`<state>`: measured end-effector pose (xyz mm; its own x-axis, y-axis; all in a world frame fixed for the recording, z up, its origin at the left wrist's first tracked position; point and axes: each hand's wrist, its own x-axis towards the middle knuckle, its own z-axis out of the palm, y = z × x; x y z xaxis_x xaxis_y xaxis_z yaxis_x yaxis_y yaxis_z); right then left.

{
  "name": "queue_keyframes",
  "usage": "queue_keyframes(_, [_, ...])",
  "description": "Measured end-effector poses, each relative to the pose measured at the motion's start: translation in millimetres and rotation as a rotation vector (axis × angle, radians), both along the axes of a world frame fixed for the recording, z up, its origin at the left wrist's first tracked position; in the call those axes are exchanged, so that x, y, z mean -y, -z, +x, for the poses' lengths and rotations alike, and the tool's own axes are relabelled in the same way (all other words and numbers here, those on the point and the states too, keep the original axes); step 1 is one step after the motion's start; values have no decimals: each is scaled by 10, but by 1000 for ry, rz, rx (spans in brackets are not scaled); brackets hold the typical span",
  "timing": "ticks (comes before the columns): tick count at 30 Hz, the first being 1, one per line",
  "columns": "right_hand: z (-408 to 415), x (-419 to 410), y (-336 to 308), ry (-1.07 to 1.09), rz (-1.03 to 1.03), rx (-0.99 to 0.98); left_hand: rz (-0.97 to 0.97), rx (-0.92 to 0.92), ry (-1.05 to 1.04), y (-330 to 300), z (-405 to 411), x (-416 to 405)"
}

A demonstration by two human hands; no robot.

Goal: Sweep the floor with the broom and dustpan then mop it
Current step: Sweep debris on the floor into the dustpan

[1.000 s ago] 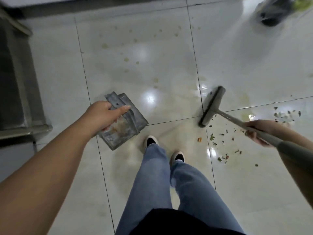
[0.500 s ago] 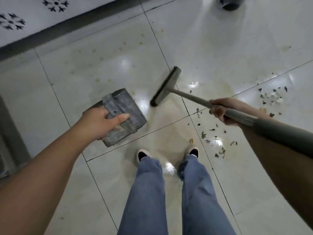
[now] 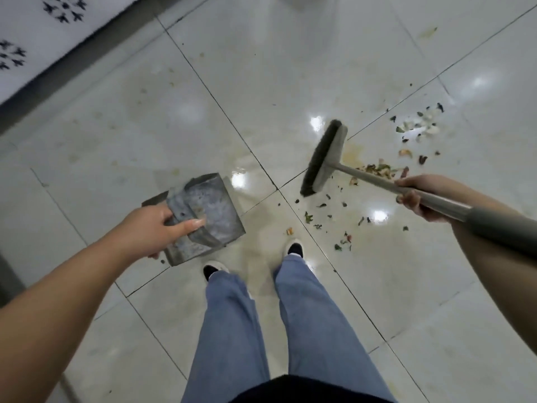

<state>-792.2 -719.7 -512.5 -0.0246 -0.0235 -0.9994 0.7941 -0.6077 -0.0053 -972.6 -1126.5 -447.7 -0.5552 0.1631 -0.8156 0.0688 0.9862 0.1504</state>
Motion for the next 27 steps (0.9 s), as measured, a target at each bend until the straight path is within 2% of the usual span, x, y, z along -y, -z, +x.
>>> queue_keyframes(3, [221,-187,-139,-22,52,48,-21,12,83,-10,115,-221])
queue_keyframes(8, [426,-17,-366,-223,184,11,-53,-9,80,6,278,-404])
queue_keyframes(13, [360,530,-417,-279,80,-81,-2,-51,-38,11,422,-221])
queue_keyframes(18, [171,1370,-137,-409,-40,-129,-10,-54,-83,-48,569,71])
queue_keyframes(23, [285,1699,53,-864,152,-105,-23,-61,-83,-103,806,492])
queue_keyframes(27, [513,1562,-23,-762,256,-54,-2,-44,-122,-225,1031,911])
